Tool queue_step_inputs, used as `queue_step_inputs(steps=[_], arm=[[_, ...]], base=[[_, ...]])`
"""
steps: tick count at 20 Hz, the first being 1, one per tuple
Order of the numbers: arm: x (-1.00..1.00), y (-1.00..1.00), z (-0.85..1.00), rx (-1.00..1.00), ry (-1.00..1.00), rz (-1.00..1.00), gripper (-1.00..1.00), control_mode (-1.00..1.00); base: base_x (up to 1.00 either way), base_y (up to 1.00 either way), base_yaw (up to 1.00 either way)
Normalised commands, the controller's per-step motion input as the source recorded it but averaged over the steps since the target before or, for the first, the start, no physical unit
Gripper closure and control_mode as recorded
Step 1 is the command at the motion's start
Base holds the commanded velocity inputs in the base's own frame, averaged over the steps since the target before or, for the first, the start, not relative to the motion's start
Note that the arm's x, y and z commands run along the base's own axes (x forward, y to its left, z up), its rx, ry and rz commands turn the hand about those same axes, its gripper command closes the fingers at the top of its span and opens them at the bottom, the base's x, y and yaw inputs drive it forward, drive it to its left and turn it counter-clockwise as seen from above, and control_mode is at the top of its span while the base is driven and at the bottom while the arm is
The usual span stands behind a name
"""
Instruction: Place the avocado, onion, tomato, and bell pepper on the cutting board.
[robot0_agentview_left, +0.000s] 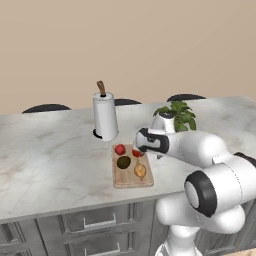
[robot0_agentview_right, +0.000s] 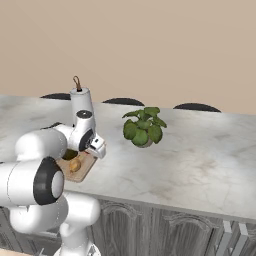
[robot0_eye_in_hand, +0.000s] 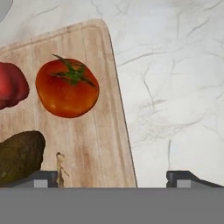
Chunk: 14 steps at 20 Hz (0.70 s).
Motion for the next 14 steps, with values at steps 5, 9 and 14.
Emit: queue_step_inputs(steps=[5,9,14], arm=[[0.0,-0.06,0.45,0.0,-0.02,0.0,-1.0,-1.0],[-0.03,-0.12,0.44,0.0,-0.06,0.0,-1.0,-1.0],[-0.12,-0.35,0.34,0.03,-0.09,0.0,-1.0,-1.0]], base=[[0.0,0.0,0.0],[0.0,0.0,0.0],[0.0,0.0,0.0]])
